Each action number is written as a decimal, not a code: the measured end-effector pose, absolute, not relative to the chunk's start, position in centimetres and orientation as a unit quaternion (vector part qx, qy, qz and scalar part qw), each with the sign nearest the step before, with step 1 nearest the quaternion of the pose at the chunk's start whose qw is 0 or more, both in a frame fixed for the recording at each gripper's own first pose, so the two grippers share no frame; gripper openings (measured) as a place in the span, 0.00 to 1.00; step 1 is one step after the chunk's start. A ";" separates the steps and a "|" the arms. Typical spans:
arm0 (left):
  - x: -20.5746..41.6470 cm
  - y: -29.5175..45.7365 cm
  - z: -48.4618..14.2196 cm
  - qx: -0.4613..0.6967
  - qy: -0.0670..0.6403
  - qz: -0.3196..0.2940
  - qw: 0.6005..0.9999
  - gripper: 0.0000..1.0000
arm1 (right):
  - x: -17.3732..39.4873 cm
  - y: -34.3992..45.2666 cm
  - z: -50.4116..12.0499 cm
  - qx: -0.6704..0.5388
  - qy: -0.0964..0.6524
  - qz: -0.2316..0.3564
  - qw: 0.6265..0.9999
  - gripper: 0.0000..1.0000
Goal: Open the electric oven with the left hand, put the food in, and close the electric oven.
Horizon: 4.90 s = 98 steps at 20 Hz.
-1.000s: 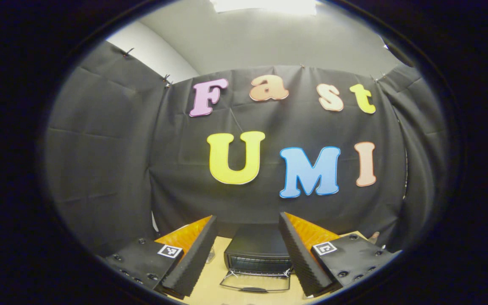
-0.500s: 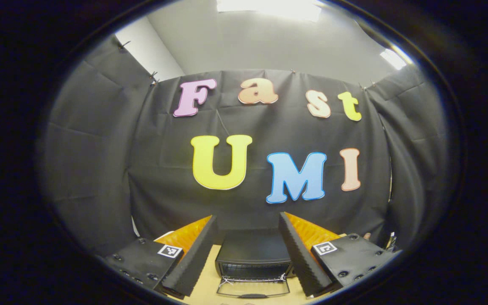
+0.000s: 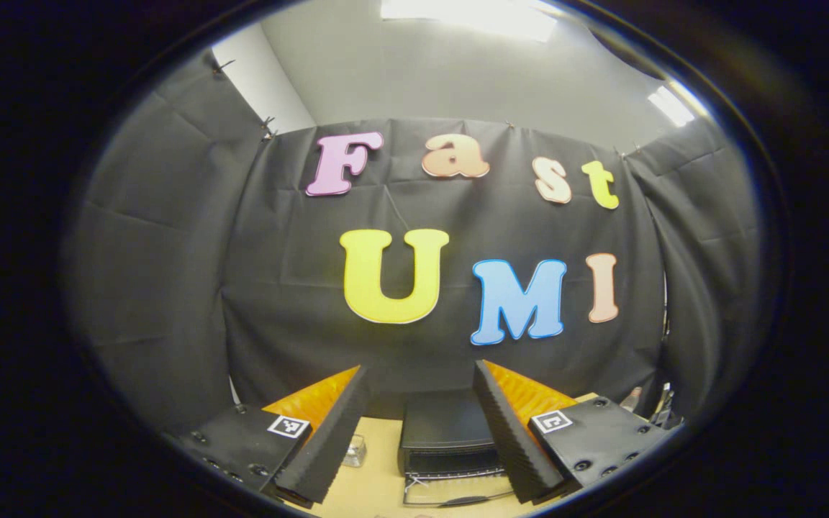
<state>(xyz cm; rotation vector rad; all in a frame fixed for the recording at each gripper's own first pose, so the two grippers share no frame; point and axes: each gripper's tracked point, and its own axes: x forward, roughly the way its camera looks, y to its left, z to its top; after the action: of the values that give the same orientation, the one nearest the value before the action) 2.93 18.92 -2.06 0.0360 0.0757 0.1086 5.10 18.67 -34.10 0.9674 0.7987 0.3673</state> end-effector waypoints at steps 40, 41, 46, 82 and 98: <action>2.9 28.5 -7.3 0.013 0.095 0.066 0.993 1.00 | 16.7 26.7 -44.2 0.251 0.400 -0.006 0.882 0.71; 3.1 28.0 -7.3 0.012 0.094 0.062 0.994 1.00 | 16.3 26.3 -43.3 0.234 0.394 -0.001 0.889 0.71; 4.4 24.1 -8.4 0.008 0.098 0.037 0.994 0.96 | 14.4 23.8 -35.9 0.127 0.324 0.039 0.937 0.71; 3.3 5.1 -31.1 0.000 0.346 -0.013 0.938 0.97 | 6.7 4.2 -7.1 0.043 0.040 0.026 0.998 0.96; -1.8 6.2 -46.1 -0.005 0.564 -0.009 0.826 1.00 | 6.5 -1.2 -10.4 0.058 0.080 -0.012 0.995 0.95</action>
<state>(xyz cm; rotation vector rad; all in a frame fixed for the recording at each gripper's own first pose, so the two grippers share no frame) -1.78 6.17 -46.14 -0.0114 1.1987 -0.0199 6.53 -1.21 -10.38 0.1166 0.1610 -0.0250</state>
